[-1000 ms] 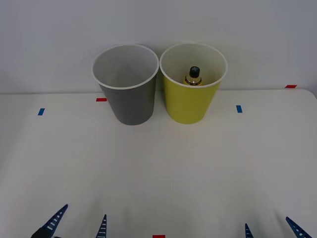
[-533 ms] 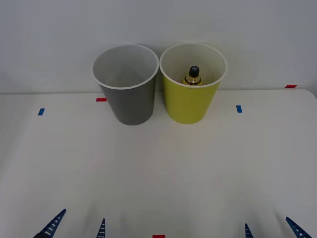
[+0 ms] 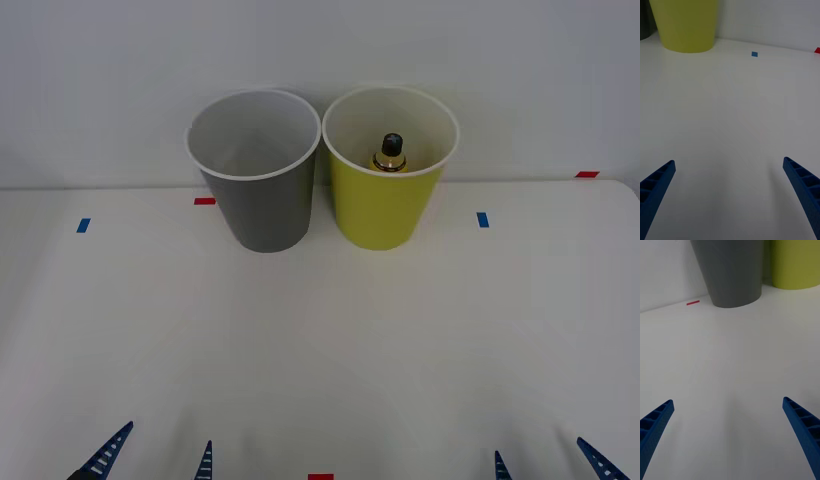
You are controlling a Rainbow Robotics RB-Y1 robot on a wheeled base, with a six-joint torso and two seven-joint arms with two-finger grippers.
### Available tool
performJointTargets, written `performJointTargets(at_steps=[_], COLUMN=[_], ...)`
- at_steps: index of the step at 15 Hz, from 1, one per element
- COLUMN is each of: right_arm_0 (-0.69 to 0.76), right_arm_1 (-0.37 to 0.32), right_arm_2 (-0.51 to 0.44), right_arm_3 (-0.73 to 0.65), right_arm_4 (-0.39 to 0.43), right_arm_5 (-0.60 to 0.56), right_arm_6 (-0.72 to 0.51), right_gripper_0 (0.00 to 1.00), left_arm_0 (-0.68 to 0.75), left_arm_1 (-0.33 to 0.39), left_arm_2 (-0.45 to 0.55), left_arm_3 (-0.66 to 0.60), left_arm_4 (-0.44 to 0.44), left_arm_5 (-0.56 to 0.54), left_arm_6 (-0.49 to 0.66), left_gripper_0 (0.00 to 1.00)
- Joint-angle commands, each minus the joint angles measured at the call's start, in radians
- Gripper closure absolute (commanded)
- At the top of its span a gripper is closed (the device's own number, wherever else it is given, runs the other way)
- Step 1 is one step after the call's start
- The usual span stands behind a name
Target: Put cans in the gray bin and PET bottles in the light green bin.
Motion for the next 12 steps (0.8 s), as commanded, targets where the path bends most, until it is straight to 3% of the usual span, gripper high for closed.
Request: performJointTargets(at_steps=[1, 12], right_arm_0=[0.0, 0.0], right_arm_1=[0.0, 0.0], right_arm_2=[0.0, 0.0], right_arm_3=[0.0, 0.0], right_arm_4=[0.0, 0.0], right_arm_5=[0.0, 0.0], right_arm_6=[0.0, 0.0], right_gripper_0=[0.0, 0.0], left_arm_0=[0.0, 0.0], left_arm_1=[0.0, 0.0], left_arm_2=[0.0, 0.0], left_arm_3=[0.0, 0.0], left_arm_4=[0.0, 0.0], left_arm_5=[0.0, 0.0], left_arm_6=[0.0, 0.0], left_gripper_0=[0.0, 0.0])
